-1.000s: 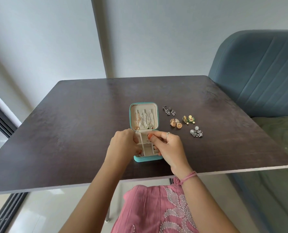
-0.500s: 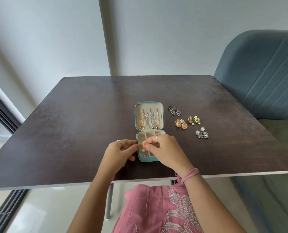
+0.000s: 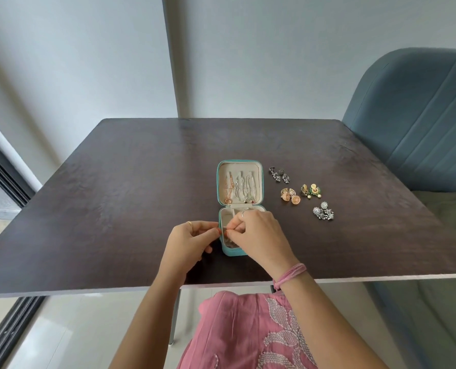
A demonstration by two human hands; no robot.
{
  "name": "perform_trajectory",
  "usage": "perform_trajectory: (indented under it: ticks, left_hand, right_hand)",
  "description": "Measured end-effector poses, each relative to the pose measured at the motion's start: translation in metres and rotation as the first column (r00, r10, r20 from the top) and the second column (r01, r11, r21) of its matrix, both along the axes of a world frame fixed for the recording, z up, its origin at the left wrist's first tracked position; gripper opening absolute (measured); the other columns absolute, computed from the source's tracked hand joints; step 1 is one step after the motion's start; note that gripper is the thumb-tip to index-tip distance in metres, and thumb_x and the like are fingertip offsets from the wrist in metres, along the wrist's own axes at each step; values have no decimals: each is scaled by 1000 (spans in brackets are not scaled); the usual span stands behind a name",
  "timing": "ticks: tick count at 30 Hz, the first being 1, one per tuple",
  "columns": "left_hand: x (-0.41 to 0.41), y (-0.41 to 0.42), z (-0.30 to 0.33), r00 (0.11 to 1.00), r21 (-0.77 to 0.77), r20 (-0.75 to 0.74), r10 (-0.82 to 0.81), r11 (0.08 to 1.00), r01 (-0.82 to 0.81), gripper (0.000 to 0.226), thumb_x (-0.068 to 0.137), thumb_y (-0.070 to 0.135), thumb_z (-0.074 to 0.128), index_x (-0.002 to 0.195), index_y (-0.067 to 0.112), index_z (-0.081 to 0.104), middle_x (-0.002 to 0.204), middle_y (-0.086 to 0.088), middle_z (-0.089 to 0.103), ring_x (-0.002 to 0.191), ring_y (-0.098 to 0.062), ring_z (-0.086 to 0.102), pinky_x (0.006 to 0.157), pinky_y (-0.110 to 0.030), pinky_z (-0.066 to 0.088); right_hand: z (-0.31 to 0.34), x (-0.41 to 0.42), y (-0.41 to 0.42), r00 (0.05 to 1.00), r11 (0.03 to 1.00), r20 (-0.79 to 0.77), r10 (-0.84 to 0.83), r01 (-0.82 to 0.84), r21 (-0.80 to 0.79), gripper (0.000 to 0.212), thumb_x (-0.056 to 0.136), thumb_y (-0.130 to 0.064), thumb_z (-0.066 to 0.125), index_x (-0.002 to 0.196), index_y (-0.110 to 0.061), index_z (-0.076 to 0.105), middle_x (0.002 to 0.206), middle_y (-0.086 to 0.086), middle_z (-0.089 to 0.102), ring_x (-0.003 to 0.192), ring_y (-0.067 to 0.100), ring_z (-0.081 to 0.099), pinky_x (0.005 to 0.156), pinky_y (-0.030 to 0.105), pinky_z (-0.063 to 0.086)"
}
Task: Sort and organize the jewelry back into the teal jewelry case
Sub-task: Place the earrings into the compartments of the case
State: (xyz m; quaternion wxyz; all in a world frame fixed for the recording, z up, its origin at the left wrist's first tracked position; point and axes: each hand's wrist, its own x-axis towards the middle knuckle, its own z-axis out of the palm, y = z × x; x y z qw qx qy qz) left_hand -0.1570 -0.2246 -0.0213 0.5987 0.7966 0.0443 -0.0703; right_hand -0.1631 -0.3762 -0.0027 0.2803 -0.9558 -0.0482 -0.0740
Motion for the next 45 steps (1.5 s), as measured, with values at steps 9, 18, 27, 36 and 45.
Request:
perform_trajectory:
  ticks: [9, 18, 27, 36, 45]
  left_hand:
    - [0, -1, -1, 1000, -26, -4, 9, 1000, -9, 13, 86, 18, 67, 83, 31, 71, 73, 3, 73, 46, -1, 49, 43, -19, 42]
    - [0, -2, -2, 1000, -20, 0, 24, 1000, -24, 8, 87, 23, 67, 91, 28, 71, 76, 7, 72, 51, -1, 53, 43, -18, 43]
    - [-5, -4, 0, 996, -52, -1, 91, 994, -91, 10, 90, 24, 64, 94, 24, 73, 72, 4, 70, 54, -3, 52, 45, -18, 41]
    - [-7, -4, 3, 990, -116, -2, 138, 984, -137, 13, 91, 21, 61, 87, 26, 72, 83, 3, 73, 55, -5, 52, 47, -20, 40]
    - [-1, -8, 13, 980, -64, 114, 165, 985, -158, 11, 91, 23, 60, 88, 21, 71, 82, 3, 72, 53, -3, 54, 51, -18, 43]
  right_hand:
    - [2, 6, -20, 997, 931, -61, -47, 66, 360, 8, 80, -27, 72, 85, -22, 76, 75, -9, 71, 70, 0, 63, 66, 13, 49]
    - [-11, 2, -43, 945, 411, -139, -296, 257, 875, 5, 89, -13, 64, 91, -14, 68, 74, -5, 67, 58, -1, 53, 54, 14, 44]
    - [-23, 1, -30, 930, 211, -134, -343, 215, 954, 8, 91, -7, 61, 96, -10, 65, 77, -3, 64, 63, 2, 54, 58, 15, 46]
    - [-22, 2, -35, 924, 184, -97, -370, 175, 967, 8, 90, -9, 63, 95, -13, 66, 84, -2, 65, 70, 6, 56, 65, 18, 48]
    - [-23, 3, -50, 905, 144, -105, -411, 178, 973, 15, 90, -10, 63, 105, -7, 66, 90, 1, 67, 70, 6, 56, 67, 21, 48]
